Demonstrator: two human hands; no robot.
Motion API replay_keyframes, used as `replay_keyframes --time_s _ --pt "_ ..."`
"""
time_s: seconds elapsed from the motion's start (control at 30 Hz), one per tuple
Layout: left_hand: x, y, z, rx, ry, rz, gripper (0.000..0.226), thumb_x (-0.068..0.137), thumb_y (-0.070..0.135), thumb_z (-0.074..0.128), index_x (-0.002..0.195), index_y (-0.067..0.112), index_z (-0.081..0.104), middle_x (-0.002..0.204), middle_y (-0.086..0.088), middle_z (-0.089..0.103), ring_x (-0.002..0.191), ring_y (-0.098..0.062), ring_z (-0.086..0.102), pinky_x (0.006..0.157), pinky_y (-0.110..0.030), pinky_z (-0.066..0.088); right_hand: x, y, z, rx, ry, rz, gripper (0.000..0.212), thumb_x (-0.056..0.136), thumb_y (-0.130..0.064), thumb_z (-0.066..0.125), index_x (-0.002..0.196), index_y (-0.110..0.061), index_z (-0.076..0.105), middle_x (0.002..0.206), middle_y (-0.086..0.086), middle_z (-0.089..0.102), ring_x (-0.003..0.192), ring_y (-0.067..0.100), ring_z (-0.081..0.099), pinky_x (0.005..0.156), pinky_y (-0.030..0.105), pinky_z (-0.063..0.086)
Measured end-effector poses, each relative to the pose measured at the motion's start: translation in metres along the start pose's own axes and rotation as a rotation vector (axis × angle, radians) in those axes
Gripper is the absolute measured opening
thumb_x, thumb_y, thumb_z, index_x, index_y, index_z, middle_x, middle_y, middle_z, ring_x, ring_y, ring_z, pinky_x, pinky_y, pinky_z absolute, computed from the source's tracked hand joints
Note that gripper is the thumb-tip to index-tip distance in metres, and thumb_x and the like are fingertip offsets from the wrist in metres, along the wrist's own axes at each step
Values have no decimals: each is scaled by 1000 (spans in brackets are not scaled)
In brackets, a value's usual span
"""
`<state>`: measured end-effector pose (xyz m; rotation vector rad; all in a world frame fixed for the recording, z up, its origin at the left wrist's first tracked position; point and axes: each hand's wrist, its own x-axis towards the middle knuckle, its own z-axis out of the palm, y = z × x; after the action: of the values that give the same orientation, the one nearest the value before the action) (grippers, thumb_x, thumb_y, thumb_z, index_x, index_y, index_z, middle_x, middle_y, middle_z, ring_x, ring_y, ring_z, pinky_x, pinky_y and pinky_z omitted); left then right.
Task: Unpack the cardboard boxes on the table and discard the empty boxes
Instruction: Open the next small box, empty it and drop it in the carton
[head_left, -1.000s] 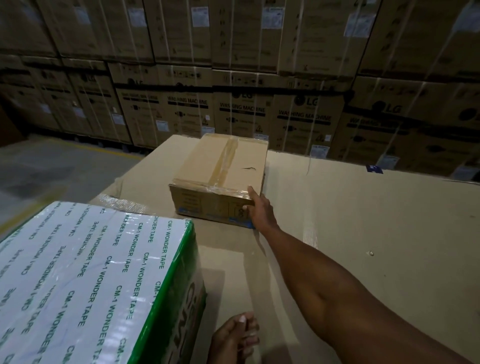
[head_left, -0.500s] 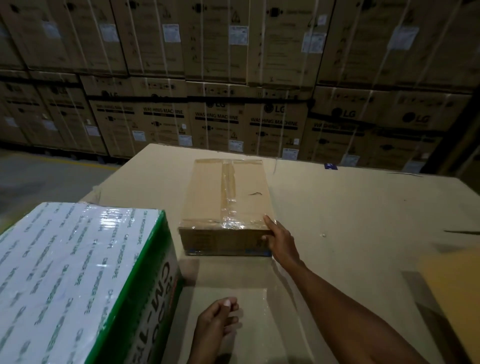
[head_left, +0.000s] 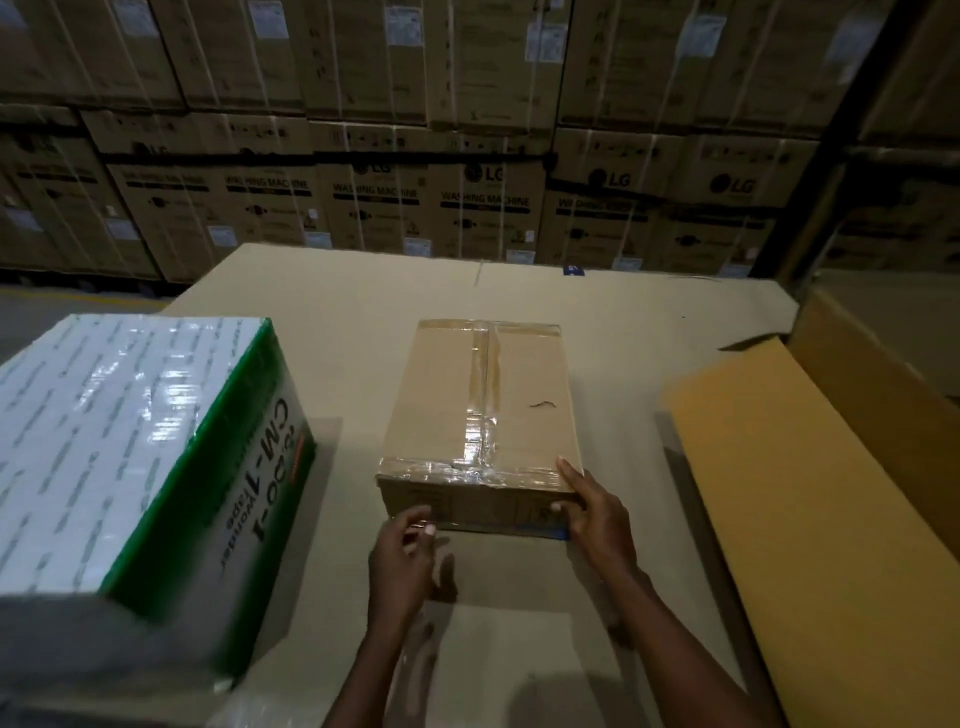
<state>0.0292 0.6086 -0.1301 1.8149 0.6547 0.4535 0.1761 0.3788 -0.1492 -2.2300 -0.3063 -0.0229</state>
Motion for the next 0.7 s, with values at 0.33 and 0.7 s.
replay_keyframes --time_s 0.33,0.7 --pt "-91 -19 -15 140 100 -38 80 88 9 74 154 27 34 161 -6 24 146 -32 26 111 -48 36 -135 18 -56 55 28 40 74 89 5 73 142 -43 55 151 -1 54 113 -8 58 100 10 46" --pt "-114 -38 -32 13 8 -111 67 91 2 68 150 18 41 142 -8 50 127 -25 53 102 -42 50 -213 13 -48 461 136 351 102 85 4 77 162 -36 22 142 -11 43 131 12 41 106 35 44"
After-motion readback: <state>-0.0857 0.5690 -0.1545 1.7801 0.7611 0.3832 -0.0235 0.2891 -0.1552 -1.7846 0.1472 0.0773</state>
